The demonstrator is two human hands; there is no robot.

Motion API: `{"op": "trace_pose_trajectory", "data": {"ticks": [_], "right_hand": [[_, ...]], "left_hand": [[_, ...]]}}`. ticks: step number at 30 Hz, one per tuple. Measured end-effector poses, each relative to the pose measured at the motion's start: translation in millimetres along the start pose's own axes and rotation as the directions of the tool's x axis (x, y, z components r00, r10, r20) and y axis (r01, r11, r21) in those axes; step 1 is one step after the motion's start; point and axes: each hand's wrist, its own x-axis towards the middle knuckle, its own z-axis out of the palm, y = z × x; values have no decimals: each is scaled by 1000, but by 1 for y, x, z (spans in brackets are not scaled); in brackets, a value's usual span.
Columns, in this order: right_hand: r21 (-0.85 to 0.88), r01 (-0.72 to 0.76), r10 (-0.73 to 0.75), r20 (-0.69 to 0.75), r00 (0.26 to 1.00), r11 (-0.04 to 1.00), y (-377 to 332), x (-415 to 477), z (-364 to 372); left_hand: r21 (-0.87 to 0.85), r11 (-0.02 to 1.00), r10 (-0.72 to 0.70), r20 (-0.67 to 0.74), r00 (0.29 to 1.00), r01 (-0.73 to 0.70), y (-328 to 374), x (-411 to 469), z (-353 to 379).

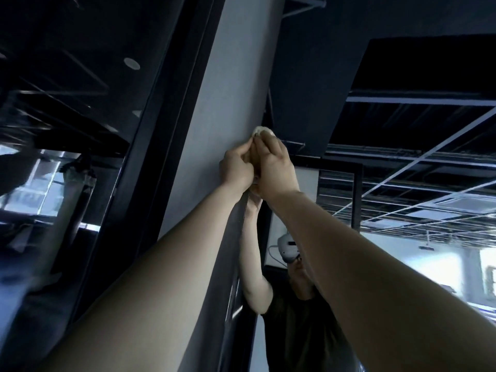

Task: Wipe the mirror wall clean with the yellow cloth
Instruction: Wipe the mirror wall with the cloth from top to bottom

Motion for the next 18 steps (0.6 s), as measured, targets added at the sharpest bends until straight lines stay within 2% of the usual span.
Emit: {"op": "trace_pose_trajectory", "data": {"ticks": [6, 14, 18], "right_hand": [[31, 45, -41, -130, 991, 999, -11, -48, 17], [-48, 62, -64, -47, 997, 997, -26, -122, 29], [-4, 75, -75, -20, 997, 997, -35, -163, 25]], "left_hand": [[20, 999, -41, -52, 998, 42, -18, -47, -2], [36, 988, -147, -114, 983, 152, -43, -116, -8], [49, 972, -217, -178, 960, 229, -67, -151, -12]]}}
